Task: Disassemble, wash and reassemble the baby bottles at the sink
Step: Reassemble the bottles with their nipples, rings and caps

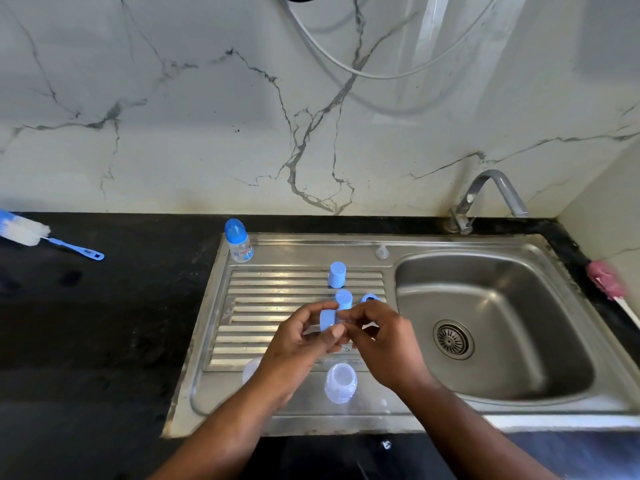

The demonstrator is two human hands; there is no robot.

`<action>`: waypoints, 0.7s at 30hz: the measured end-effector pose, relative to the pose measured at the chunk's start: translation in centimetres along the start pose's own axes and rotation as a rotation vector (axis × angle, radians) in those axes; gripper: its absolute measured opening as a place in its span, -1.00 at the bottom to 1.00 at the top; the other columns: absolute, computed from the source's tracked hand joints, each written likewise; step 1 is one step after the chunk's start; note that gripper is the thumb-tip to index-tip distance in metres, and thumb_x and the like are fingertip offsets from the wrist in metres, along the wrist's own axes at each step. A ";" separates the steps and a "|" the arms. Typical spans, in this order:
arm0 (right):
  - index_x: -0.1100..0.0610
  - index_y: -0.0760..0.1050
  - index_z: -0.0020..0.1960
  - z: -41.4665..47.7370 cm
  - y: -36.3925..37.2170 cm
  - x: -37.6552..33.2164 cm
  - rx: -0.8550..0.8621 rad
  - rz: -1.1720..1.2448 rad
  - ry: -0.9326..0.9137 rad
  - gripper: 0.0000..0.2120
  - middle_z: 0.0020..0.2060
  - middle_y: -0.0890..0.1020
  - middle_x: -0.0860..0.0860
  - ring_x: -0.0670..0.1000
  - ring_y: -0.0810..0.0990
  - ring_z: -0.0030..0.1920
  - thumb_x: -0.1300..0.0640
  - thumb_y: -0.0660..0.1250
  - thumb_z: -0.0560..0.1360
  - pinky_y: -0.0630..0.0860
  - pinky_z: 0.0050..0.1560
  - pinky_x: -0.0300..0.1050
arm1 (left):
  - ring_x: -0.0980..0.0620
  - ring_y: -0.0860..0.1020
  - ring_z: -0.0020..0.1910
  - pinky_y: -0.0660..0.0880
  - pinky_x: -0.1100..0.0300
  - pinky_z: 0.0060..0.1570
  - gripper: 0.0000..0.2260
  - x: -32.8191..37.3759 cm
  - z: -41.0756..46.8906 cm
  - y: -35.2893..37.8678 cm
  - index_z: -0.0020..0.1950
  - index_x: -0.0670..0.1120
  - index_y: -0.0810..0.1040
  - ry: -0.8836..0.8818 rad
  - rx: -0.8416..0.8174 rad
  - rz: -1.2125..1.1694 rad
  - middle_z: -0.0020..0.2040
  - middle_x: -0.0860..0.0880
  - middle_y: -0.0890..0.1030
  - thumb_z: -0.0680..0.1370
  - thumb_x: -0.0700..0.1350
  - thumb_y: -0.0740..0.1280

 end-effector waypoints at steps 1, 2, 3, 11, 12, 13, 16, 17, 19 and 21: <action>-0.02 0.70 -0.02 -0.1 0.1 -0.2 0.022 -0.034 -0.044 -0.84 -0.18 0.69 -0.15 -0.09 0.66 -0.15 0.23 0.51 0.49 0.59 -0.15 -0.25 | -0.19 0.71 0.02 0.61 -0.05 0.15 -0.64 0.0 0.0 0.0 0.28 -0.06 0.59 0.024 0.021 0.022 0.11 -0.11 0.70 0.48 -0.08 0.48; 0.02 0.70 -0.02 -0.2 0.1 -0.3 0.043 -0.069 -0.093 -0.86 -0.17 0.69 -0.13 -0.09 0.65 -0.16 0.24 0.51 0.50 0.58 -0.17 -0.26 | -0.18 0.72 0.00 0.62 -0.04 0.14 -0.66 0.1 0.1 -0.1 0.25 -0.06 0.60 0.035 0.044 0.029 0.10 -0.10 0.71 0.48 -0.12 0.49; 0.05 0.70 -0.01 -0.3 0.2 -0.5 0.061 -0.101 -0.145 -0.87 -0.16 0.67 -0.12 -0.08 0.65 -0.18 0.25 0.50 0.50 0.59 -0.17 -0.25 | -0.17 0.72 -0.01 0.62 -0.04 0.13 -0.69 0.1 0.2 0.0 0.23 -0.06 0.61 0.038 0.064 0.030 0.10 -0.08 0.71 0.50 -0.15 0.49; -0.11 0.66 -0.13 1.0 -2.2 -1.7 0.012 -0.031 -0.134 -0.76 -0.17 0.68 -0.15 -0.07 0.66 -0.22 0.24 0.54 0.47 0.59 -0.23 -0.19 | -0.16 0.70 0.04 0.61 -0.02 0.16 -0.68 1.1 0.5 0.5 0.32 -0.12 0.59 0.075 -0.006 0.066 0.13 -0.11 0.71 0.56 -0.21 0.43; -0.10 0.66 -0.15 1.3 -2.6 -1.8 -0.019 0.035 -0.052 -0.77 -0.17 0.70 -0.14 -0.07 0.68 -0.25 0.25 0.54 0.47 0.59 -0.23 -0.22 | -0.14 0.70 0.04 0.61 0.00 0.15 -0.67 1.2 0.4 0.6 0.33 -0.12 0.58 0.079 -0.024 0.055 0.14 -0.11 0.71 0.56 -0.20 0.43; -0.07 0.68 -0.15 1.5 -2.9 -1.9 -0.045 0.079 0.008 -0.79 -0.18 0.71 -0.12 -0.06 0.69 -0.27 0.25 0.53 0.48 0.58 -0.22 -0.25 | -0.11 0.70 0.03 0.61 0.04 0.12 -0.66 1.4 0.3 0.7 0.34 -0.12 0.58 0.081 -0.038 0.041 0.14 -0.11 0.71 0.55 -0.19 0.42; -0.04 0.68 -0.17 2.1 -3.3 -2.1 -0.089 0.105 0.042 -0.82 -0.20 0.71 -0.12 -0.04 0.69 -0.28 0.23 0.52 0.49 0.57 -0.21 -0.28 | -0.09 0.70 -0.01 0.62 0.07 0.10 -0.65 1.8 0.3 1.0 0.32 -0.08 0.59 0.083 -0.041 0.000 0.14 -0.09 0.71 0.52 -0.17 0.42; -0.04 0.68 -0.17 2.1 -3.2 -2.2 -0.072 0.075 0.011 -0.82 -0.20 0.70 -0.14 -0.08 0.68 -0.26 0.24 0.53 0.48 0.57 -0.21 -0.29 | -0.11 0.71 -0.01 0.62 0.04 0.12 -0.66 1.8 0.4 1.0 0.30 -0.07 0.60 0.083 -0.020 -0.001 0.14 -0.08 0.71 0.52 -0.18 0.43; 0.03 0.69 -0.14 1.8 -2.9 -2.6 0.012 -0.075 -0.150 -0.86 -0.20 0.67 -0.15 -0.15 0.65 -0.22 0.25 0.53 0.48 0.56 -0.19 -0.30 | -0.17 0.71 0.01 0.61 -0.05 0.17 -0.67 1.9 0.6 0.9 0.28 -0.06 0.62 0.082 0.036 0.009 0.13 -0.07 0.72 0.52 -0.20 0.46; 0.13 0.69 -0.09 1.1 -2.3 -2.7 0.095 -0.236 -0.364 -0.89 -0.16 0.65 -0.10 -0.19 0.60 -0.21 0.32 0.51 0.47 0.51 -0.14 -0.38 | -0.20 0.71 0.03 0.60 -0.07 0.17 -0.66 2.0 0.7 1.1 0.24 -0.05 0.65 0.093 0.077 0.009 0.09 -0.07 0.73 0.47 -0.15 0.51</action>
Point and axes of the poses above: each hand's wrist, its own z-axis towards the middle knuckle, its own y-axis out of the palm, x = y × z, the point moved 4 cm from there along z, towards the middle knuckle
